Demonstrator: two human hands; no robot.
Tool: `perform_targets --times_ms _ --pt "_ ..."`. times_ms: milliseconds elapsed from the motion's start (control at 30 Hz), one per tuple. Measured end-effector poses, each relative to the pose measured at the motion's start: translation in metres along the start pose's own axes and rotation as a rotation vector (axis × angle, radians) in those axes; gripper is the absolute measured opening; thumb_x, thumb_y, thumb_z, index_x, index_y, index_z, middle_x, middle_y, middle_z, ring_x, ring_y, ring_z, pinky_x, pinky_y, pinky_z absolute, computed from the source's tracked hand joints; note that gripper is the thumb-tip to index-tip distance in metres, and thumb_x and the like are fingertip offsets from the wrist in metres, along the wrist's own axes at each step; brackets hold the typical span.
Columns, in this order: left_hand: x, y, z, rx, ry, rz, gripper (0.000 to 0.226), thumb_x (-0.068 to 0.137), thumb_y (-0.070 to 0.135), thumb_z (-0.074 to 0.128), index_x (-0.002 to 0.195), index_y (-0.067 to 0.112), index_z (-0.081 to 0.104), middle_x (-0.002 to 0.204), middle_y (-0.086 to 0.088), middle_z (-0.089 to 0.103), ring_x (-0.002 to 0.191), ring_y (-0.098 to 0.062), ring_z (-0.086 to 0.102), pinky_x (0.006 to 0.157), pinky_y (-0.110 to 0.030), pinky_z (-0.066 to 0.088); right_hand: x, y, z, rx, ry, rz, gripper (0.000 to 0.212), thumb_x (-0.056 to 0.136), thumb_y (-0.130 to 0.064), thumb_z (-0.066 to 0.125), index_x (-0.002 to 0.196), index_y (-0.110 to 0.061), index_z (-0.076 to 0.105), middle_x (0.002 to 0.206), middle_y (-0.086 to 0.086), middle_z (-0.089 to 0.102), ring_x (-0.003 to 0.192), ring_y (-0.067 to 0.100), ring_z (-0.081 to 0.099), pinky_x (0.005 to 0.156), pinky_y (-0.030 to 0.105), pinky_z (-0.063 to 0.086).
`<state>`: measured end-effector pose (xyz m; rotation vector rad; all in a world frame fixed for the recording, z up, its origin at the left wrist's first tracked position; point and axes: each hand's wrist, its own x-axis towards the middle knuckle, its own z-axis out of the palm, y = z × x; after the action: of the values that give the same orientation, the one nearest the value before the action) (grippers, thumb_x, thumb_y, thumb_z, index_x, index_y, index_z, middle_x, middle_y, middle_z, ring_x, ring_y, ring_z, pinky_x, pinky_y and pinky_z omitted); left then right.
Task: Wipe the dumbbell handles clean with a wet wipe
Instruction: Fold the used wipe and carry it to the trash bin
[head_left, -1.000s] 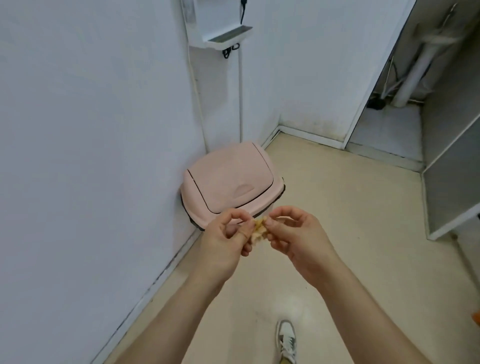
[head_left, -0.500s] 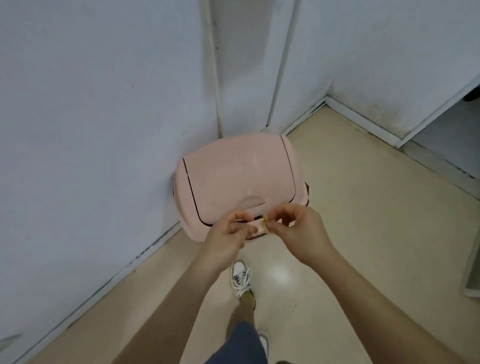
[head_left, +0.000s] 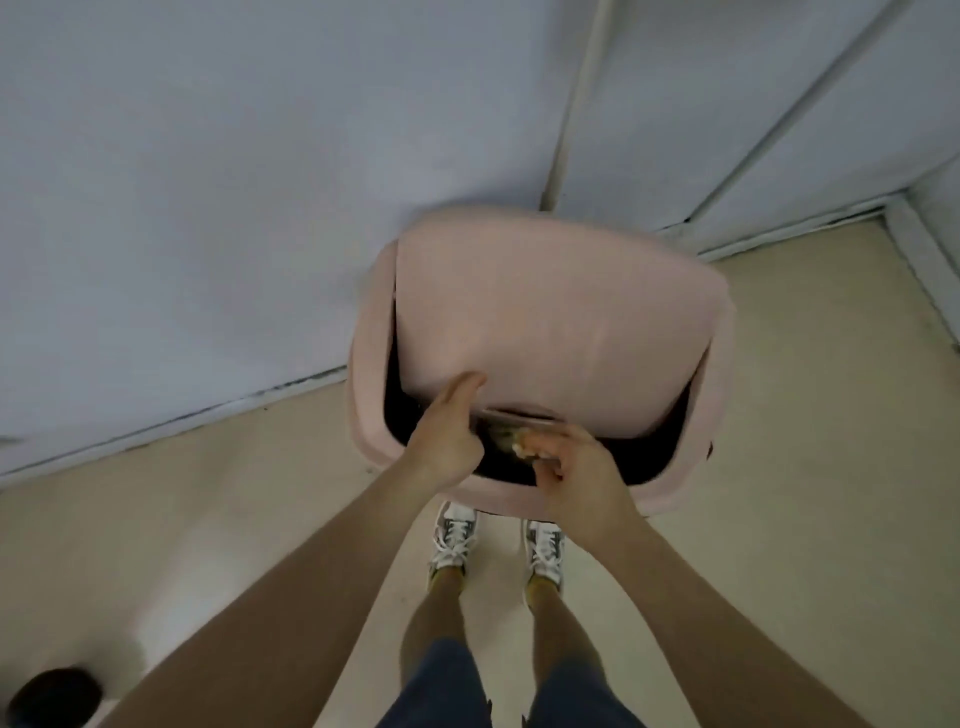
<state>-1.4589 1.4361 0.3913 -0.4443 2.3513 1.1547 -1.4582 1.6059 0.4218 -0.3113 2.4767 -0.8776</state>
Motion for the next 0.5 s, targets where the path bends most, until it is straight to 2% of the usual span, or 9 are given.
perform_targets --times_ms 67,100,167,233,300,367,433,500 --pt "0.011 0.000 0.006 -0.027 0.033 -0.018 0.078 0.078 -0.010 0.046 0.147 0.019 0.028 0.155 -0.002 0.025 0.137 -0.023 0.033 0.111 -0.027 0.028 0.016 0.016 0.019 -0.181 -0.219 -0.049 0.047 0.086 -0.011 0.054 0.134 -0.011 0.049 0.133 0.010 0.047 0.117 0.027 0.047 0.099 0.026 0.034" --pt "0.016 0.001 0.009 -0.043 0.055 -0.029 0.077 0.079 -0.010 0.046 0.148 0.019 0.027 0.155 -0.003 0.024 0.137 -0.023 0.032 0.110 -0.025 0.027 0.022 0.022 0.025 -0.261 -0.273 -0.055 0.051 0.087 -0.015 0.053 0.137 -0.010 0.042 0.140 0.014 0.040 0.125 0.031 0.039 0.104 0.031 0.030" --pt "0.023 0.005 0.011 -0.068 0.079 -0.057 0.074 0.083 -0.008 0.046 0.148 0.020 0.026 0.154 -0.003 0.025 0.137 -0.023 0.032 0.105 -0.021 0.026 0.029 0.025 0.023 -0.281 -0.320 -0.004 0.056 0.090 -0.018 0.051 0.142 -0.008 0.032 0.150 0.016 0.027 0.138 0.032 0.023 0.112 0.035 0.020" --pt "0.026 0.008 0.013 -0.097 0.095 -0.089 0.076 0.084 -0.007 0.047 0.149 0.024 0.023 0.154 -0.003 0.026 0.134 -0.024 0.036 0.098 -0.019 0.029 0.033 0.027 0.015 -0.224 -0.296 0.009 0.064 0.091 -0.018 0.052 0.148 -0.010 0.022 0.155 0.014 0.016 0.143 0.029 0.013 0.115 0.036 0.016" --pt "0.023 0.012 0.014 -0.100 0.118 -0.096 0.077 0.085 -0.003 0.050 0.150 0.027 0.020 0.153 -0.003 0.028 0.127 -0.024 0.042 0.091 -0.018 0.032 0.034 0.029 0.002 -0.209 -0.189 -0.022 0.067 0.087 -0.013 0.054 0.147 -0.012 0.024 0.153 0.014 0.021 0.141 0.033 0.021 0.113 0.040 0.026" --pt "0.019 0.016 0.016 -0.113 0.169 -0.085 0.073 0.088 0.003 0.054 0.149 0.027 0.021 0.150 -0.003 0.032 0.121 -0.025 0.047 0.087 -0.017 0.032 0.035 0.028 -0.014 -0.217 -0.087 -0.077 0.066 0.079 -0.007 0.055 0.141 -0.015 0.031 0.145 0.015 0.033 0.129 0.038 0.036 0.104 0.043 0.036" --pt "0.012 0.022 0.018 -0.135 0.193 -0.093 0.070 0.089 0.007 0.055 0.148 0.028 0.024 0.148 -0.003 0.035 0.124 -0.023 0.046 0.090 -0.016 0.032 0.036 0.020 -0.034 -0.199 -0.049 -0.085 0.063 0.078 -0.004 0.054 0.137 -0.016 0.034 0.144 0.014 0.035 0.122 0.039 0.039 0.099 0.042 0.037" --pt "0.004 0.029 0.016 -0.153 0.192 -0.122 0.069 0.088 0.006 0.055 0.148 0.028 0.026 0.148 -0.004 0.037 0.127 -0.023 0.044 0.096 -0.019 0.035 0.038 0.008 -0.052 -0.181 -0.052 -0.107 0.066 0.080 -0.002 0.054 0.140 -0.017 0.033 0.146 0.014 0.033 0.125 0.037 0.037 0.101 0.040 0.034"
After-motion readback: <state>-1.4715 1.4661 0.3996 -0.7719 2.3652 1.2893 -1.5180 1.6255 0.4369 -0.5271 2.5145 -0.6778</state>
